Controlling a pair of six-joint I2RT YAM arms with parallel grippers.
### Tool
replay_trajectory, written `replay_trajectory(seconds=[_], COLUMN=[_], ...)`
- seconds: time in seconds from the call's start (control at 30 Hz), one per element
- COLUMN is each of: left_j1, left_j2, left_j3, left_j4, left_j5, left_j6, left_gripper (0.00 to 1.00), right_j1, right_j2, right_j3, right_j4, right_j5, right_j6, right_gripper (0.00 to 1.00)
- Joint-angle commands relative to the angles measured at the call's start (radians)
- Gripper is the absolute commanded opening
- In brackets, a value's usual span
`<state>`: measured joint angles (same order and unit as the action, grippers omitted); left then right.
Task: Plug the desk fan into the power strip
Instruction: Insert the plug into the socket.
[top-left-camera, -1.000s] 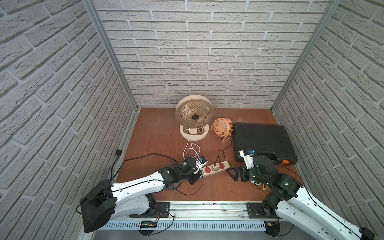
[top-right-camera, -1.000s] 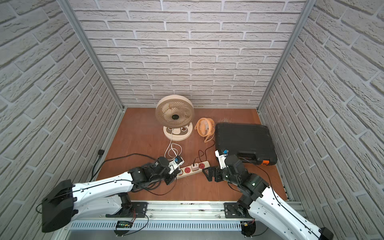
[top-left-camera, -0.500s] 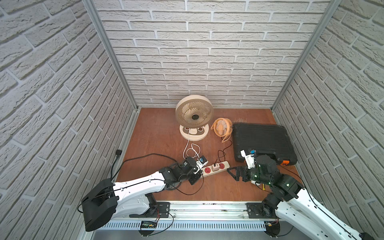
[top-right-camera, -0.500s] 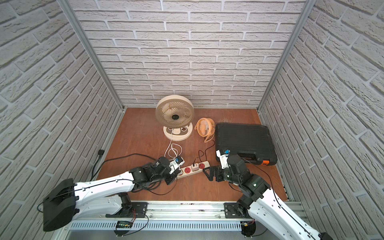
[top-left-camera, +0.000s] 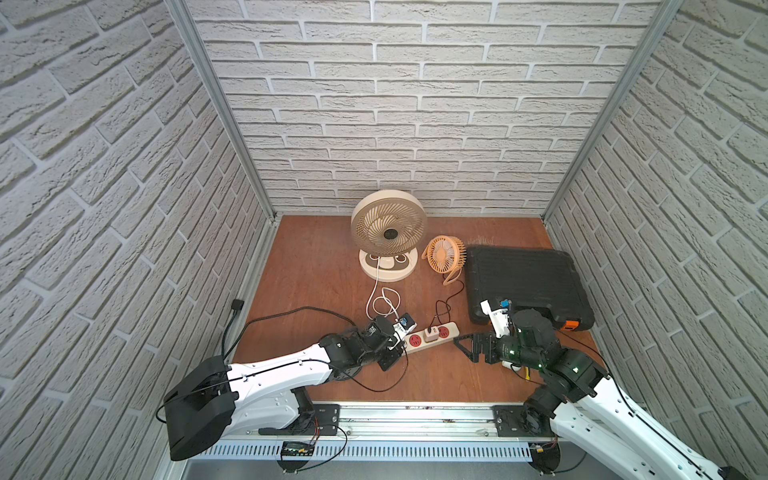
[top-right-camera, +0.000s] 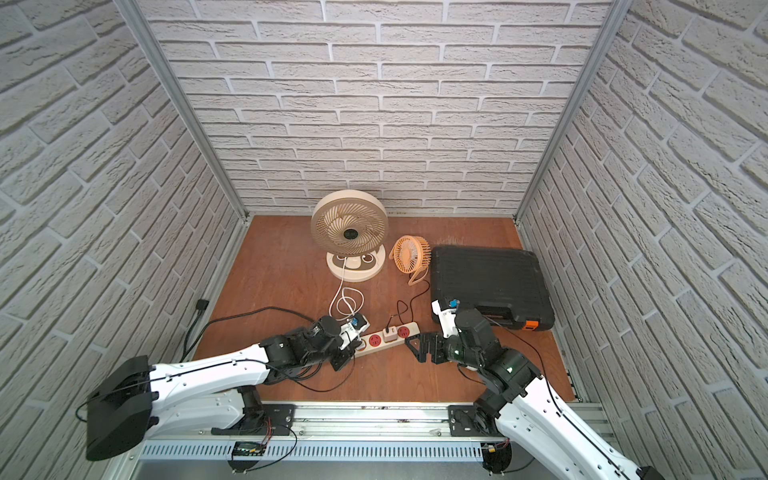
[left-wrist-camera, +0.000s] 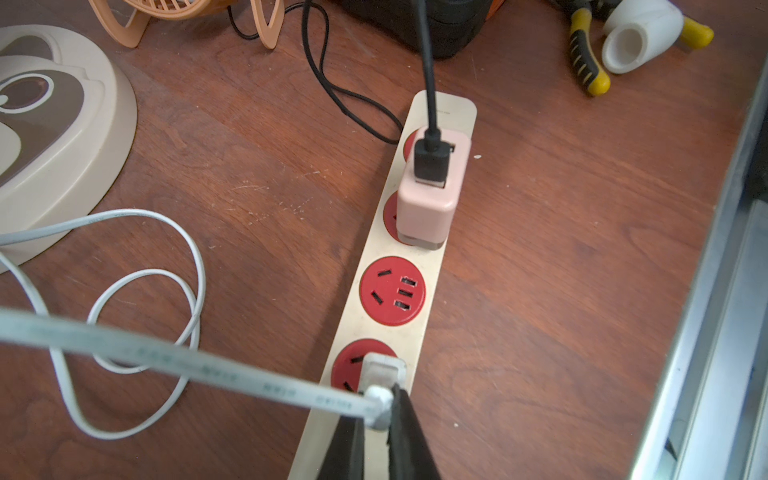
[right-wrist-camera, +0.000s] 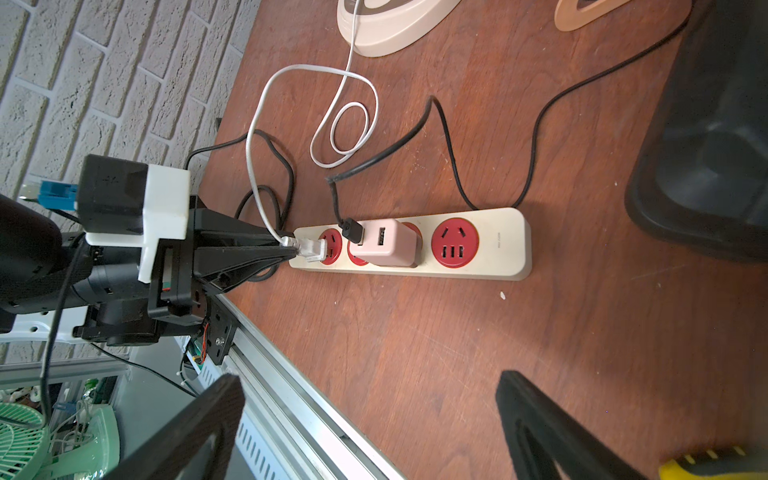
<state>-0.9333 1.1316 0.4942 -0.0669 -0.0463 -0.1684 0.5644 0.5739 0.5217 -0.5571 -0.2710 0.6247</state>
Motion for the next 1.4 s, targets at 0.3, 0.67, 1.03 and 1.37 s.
replay_trajectory(seconds=[0.3,0.67,1.03,1.37], left_j1=[-0.087,-0.166,-0.187,-0.205], left_j2=[0.078,0.054,0.015,0.064], left_j3=[-0.034,-0.114,-0.153,-0.152], left_j4=[-0.029,0.024,-0.006,0.003], left_j5=[-0.083,-0.166,-0.223,-0.236], left_j6=[-0.115,-0.226,-0.269,-0.291], left_gripper=[0.00,0.00,0.00,0.00], right_j1=[-0.024,-0.043,-0.051,-0.051], right_j2=[-0.004,0.008,0.013,0.053], right_j3=[-0.004,0.001,0.007,0.009], right_j4=[0.037,0.037,0.037,0.065], right_j5=[-0.033,-0.060,-0.070,-0.147], right_j6=[-0.024,-0.039,-0.040,-0.058], right_gripper=[0.99,0.99,0.99,0.99])
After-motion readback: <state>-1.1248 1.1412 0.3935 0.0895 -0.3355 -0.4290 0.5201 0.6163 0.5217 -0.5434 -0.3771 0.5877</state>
